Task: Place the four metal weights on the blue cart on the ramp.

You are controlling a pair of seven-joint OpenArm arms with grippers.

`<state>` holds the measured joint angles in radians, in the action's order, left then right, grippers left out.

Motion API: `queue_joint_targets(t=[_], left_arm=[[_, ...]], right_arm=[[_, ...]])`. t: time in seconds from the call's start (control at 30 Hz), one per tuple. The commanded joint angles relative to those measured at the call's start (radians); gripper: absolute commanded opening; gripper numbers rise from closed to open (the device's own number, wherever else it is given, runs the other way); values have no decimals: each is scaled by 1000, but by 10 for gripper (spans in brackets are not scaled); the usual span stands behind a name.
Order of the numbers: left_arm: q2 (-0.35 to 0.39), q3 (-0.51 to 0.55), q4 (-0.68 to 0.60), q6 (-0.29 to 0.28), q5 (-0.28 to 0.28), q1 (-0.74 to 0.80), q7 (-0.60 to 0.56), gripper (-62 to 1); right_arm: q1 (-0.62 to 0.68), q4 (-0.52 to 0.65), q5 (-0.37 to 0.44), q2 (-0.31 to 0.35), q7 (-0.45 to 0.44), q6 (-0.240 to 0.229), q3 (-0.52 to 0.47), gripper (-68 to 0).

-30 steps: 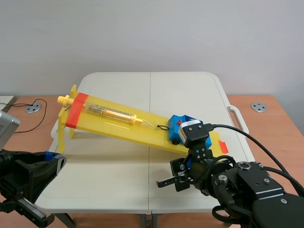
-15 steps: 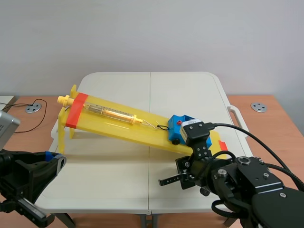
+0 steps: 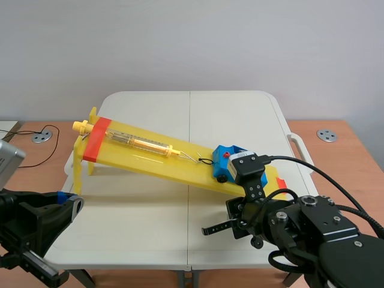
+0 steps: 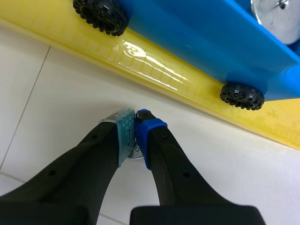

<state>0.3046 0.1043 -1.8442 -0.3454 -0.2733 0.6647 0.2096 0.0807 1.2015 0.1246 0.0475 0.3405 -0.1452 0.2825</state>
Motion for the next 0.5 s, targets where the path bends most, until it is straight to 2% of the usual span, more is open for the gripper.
queue_joint_targets(t=[0.0,0.2,0.47], left_arm=[[-8,16,-69,-25,-52,-20,-104,-578],[-8,16,-69,-25,-52,-20,-104,-578],[-8,16,-69,-25,-52,-20,-104,-578]], right_arm=[[-42,19,47,53,70,10,-6,-669],[-26,53,48,75,50,-1,-8,-669],[104,280,71,146,46,-13,-10,-669]])
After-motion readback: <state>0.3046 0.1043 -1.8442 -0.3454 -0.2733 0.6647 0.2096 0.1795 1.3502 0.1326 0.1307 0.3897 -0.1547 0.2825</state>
